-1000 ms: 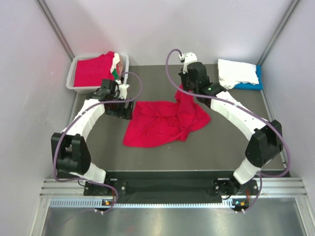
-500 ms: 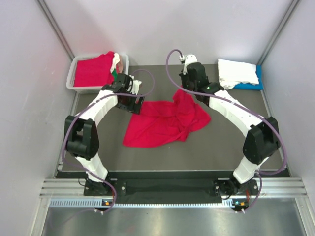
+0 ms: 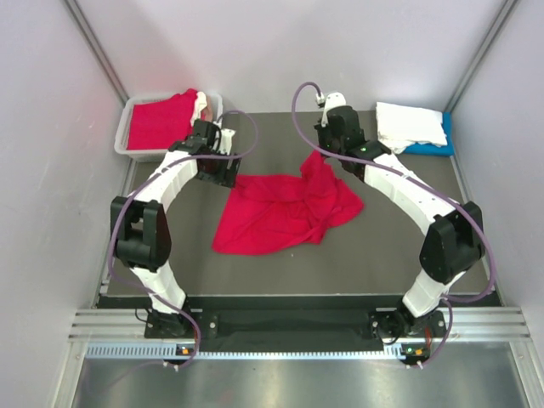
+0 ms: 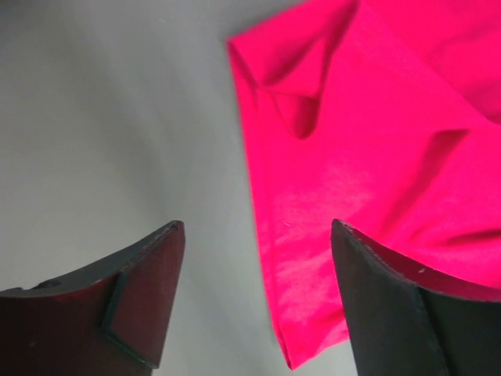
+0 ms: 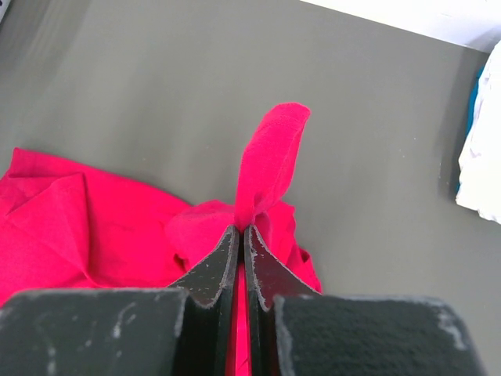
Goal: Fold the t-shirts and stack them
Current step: Flatten the tshirt out
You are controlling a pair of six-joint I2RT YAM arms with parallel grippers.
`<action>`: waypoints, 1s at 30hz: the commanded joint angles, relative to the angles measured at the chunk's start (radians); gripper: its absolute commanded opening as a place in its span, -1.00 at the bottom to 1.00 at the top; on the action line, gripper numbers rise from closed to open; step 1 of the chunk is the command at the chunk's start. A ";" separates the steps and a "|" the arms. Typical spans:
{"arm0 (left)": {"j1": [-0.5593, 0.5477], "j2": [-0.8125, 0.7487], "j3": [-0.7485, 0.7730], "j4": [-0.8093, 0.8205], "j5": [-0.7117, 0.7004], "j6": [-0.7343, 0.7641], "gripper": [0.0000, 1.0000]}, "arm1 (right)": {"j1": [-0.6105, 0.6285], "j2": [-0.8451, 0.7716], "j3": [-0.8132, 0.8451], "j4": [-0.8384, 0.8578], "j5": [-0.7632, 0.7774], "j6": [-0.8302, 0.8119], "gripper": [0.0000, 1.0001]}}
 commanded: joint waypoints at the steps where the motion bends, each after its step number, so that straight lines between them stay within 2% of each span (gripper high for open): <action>1: 0.042 0.018 0.054 0.046 0.023 -0.031 0.63 | -0.011 -0.010 0.054 0.011 -0.004 0.006 -1.00; 9: 0.076 0.049 0.056 0.034 0.092 -0.047 0.63 | -0.011 -0.006 0.048 0.019 -0.016 0.019 -1.00; 14: 0.031 0.056 -0.012 0.054 0.056 -0.038 0.63 | -0.011 -0.003 0.043 0.030 -0.025 0.028 -1.00; 18: -0.002 0.092 -0.009 0.039 0.032 -0.036 0.63 | -0.011 -0.007 0.030 0.042 -0.035 0.035 -1.00; 24: -0.056 0.211 0.125 -0.024 -0.029 -0.041 0.62 | -0.011 -0.012 0.011 0.045 -0.038 0.039 -1.00; 30: -0.111 0.243 0.281 -0.046 -0.059 -0.048 0.62 | -0.011 -0.015 0.002 0.050 -0.045 0.037 -1.00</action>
